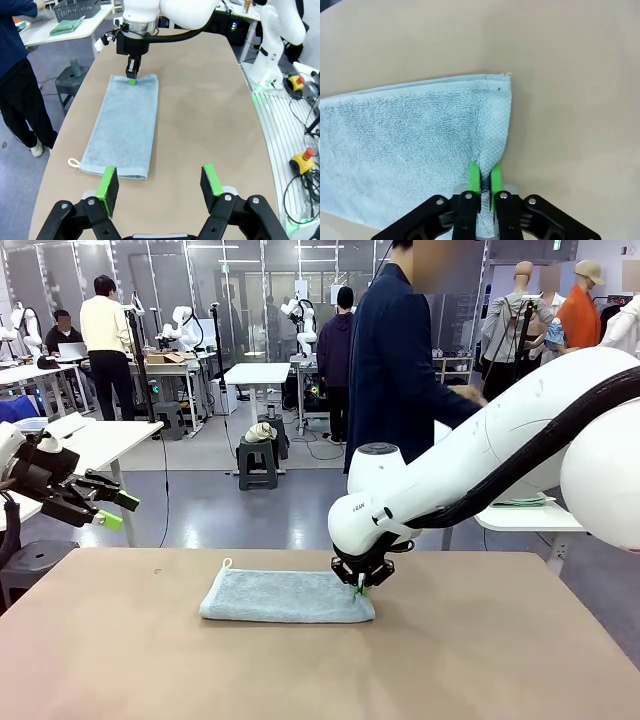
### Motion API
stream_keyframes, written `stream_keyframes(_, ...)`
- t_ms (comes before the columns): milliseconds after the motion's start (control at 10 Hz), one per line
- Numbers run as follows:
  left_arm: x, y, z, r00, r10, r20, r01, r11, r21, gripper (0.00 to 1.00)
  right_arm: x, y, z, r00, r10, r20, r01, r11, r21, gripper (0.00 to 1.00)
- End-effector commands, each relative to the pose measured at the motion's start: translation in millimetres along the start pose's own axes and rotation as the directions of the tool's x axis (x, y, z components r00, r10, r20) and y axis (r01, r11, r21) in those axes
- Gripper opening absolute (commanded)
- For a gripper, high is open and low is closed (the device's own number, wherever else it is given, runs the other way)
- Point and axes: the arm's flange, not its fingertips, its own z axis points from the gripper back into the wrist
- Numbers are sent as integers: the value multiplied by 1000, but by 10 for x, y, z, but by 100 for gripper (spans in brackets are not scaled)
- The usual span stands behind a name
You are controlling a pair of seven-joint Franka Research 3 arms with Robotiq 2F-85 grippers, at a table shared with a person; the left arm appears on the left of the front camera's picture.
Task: Fold the towels and place them in the basket.
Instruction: When a person lays out a Towel with hook on the table, fold it in half twice.
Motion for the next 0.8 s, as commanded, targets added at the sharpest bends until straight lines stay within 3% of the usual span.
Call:
stream_keyframes(0,17,-11,15,1000,-7,-5,7,1000,-3,84,12,17,-117,1000,-26,-3,26,997,-71,0)
stream_keyframes(200,17,-11,15,1000,-7,-5,7,1000,-3,84,14,-24,-98,1000,-9,-14,8,997,-78,0)
stream_keyframes(300,17,-11,15,1000,-7,-5,7,1000,-3,84,17,-132,-44,999,27,32,-24,998,-62,0)
stream_keyframes(500,17,-11,15,1000,-7,-5,7,1000,-3,84,14,-464,103,995,89,53,-87,995,-45,0)
stream_keyframes(700,17,-11,15,1000,-7,-5,7,1000,-3,84,8,-790,212,995,76,63,-73,996,-59,0)
